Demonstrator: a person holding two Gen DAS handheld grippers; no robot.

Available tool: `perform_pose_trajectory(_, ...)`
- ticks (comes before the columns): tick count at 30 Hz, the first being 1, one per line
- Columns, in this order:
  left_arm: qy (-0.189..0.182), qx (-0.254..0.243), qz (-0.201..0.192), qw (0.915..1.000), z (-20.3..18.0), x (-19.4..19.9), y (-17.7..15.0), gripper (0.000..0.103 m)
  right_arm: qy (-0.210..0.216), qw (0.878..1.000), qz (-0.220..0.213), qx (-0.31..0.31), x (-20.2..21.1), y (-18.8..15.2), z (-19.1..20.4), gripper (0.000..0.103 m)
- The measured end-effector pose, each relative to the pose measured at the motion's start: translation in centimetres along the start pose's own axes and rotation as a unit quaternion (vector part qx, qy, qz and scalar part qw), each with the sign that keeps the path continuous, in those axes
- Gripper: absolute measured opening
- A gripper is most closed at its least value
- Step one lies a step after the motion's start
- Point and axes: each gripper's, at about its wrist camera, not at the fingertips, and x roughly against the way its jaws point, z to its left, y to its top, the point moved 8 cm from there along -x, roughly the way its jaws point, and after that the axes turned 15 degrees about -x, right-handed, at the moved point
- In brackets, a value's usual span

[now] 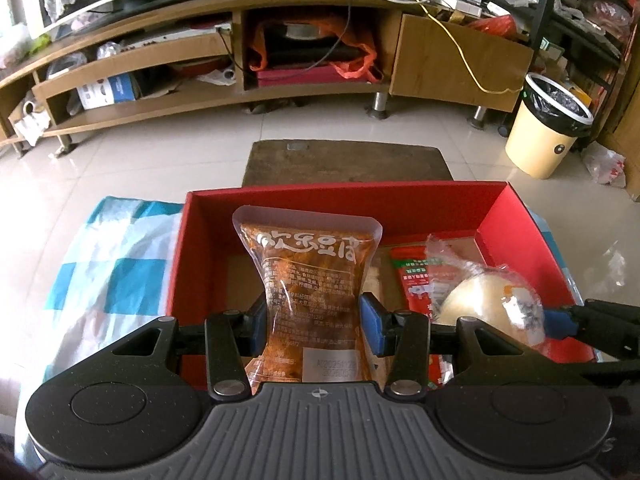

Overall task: Organize snacks
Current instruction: 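Lower the pastry bag with left tool while right tool lowers the bun into the box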

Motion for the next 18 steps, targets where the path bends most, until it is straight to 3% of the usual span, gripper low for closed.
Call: perform_pose_trajectory(18,0.005,-0.003,0.030,0.9995,0.0,-2.4,-1.0,0.056,-0.036,0.999,0.016,0.029,-3.1,-0.6,-1.1,0.055)
